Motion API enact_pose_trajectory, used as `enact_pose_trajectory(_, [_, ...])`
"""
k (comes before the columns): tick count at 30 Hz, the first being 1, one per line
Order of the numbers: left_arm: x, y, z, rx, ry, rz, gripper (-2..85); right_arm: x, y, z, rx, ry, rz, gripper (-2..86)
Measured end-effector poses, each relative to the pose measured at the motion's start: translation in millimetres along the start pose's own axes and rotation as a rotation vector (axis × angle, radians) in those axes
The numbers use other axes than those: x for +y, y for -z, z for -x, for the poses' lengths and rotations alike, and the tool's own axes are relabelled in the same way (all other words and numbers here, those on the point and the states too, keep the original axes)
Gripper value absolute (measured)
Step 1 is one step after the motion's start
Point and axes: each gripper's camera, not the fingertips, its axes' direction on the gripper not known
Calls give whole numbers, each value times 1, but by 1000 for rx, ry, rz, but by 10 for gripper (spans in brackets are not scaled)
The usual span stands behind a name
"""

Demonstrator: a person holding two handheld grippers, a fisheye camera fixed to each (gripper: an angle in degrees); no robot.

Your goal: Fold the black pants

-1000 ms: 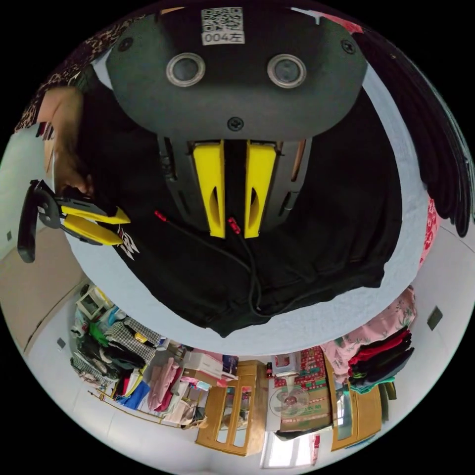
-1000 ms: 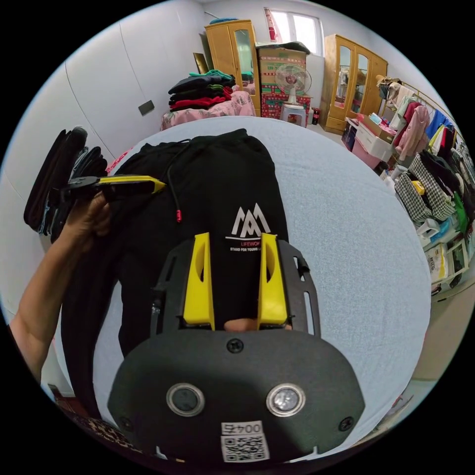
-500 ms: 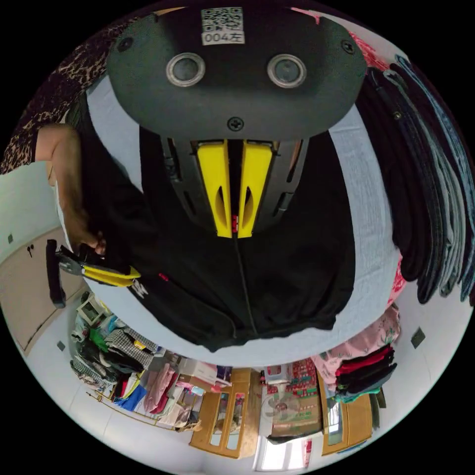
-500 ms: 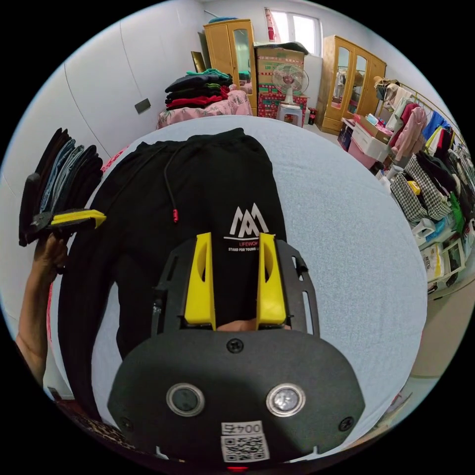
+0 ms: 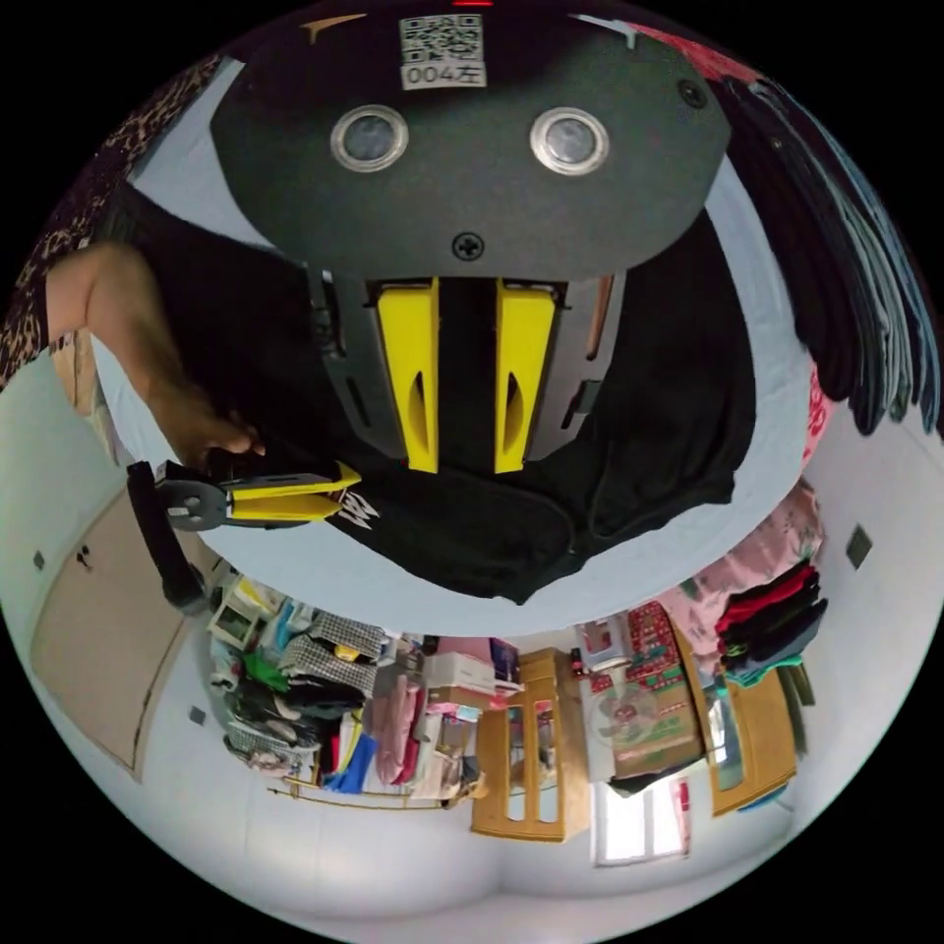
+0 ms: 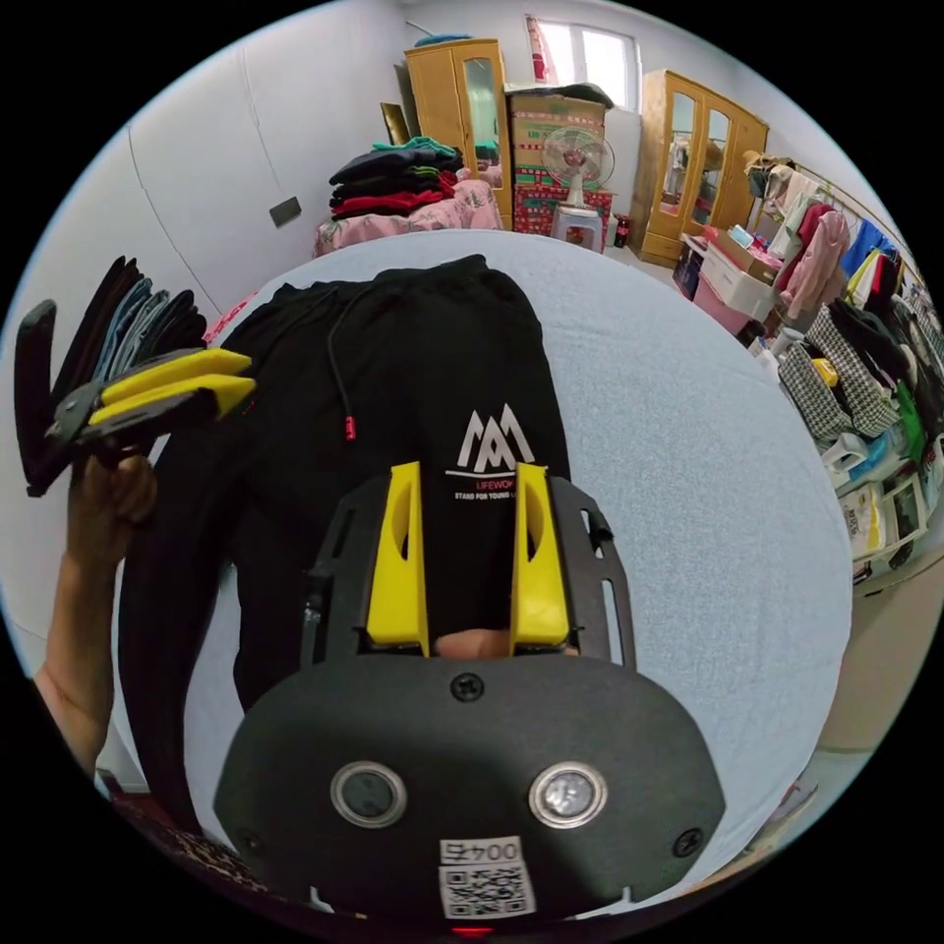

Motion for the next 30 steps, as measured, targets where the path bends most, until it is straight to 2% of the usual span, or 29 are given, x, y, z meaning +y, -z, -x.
enact_pose_trajectory(4, [-13,-37,-15,11,-60,89,100,3,-1,-9,-51,-12,-8,136])
enact_pose_trajectory(8, [-18,-69,-21,-26,-81,185,92,6,-5,-7,-14,2,-1,136])
enact_pose_trajectory(11, [-15,-74,-18,-21,-78,174,44,8,-6,-15,-52,-10,-7,136])
enact_pose_trajectory(14, [-3,-58,-15,22,-38,131,38,11,-8,-19,-68,-11,-9,137])
enact_pose_trajectory(19, [57,-16,-8,61,60,95,64,14,-14,-14,0,16,4,137])
enact_pose_trajectory(23, [137,2,2,83,199,200,108,17,-17,-22,-14,5,2,137])
enact_pose_trajectory(25, [173,12,5,49,268,193,103,20,-18,-28,-35,-5,-2,137])
enact_pose_trajectory(27, [213,26,3,6,332,97,82,22,-18,-32,-52,-13,-5,136])
enact_pose_trajectory(30, [224,24,5,35,321,95,67,24,-21,-36,-50,-12,-4,136])
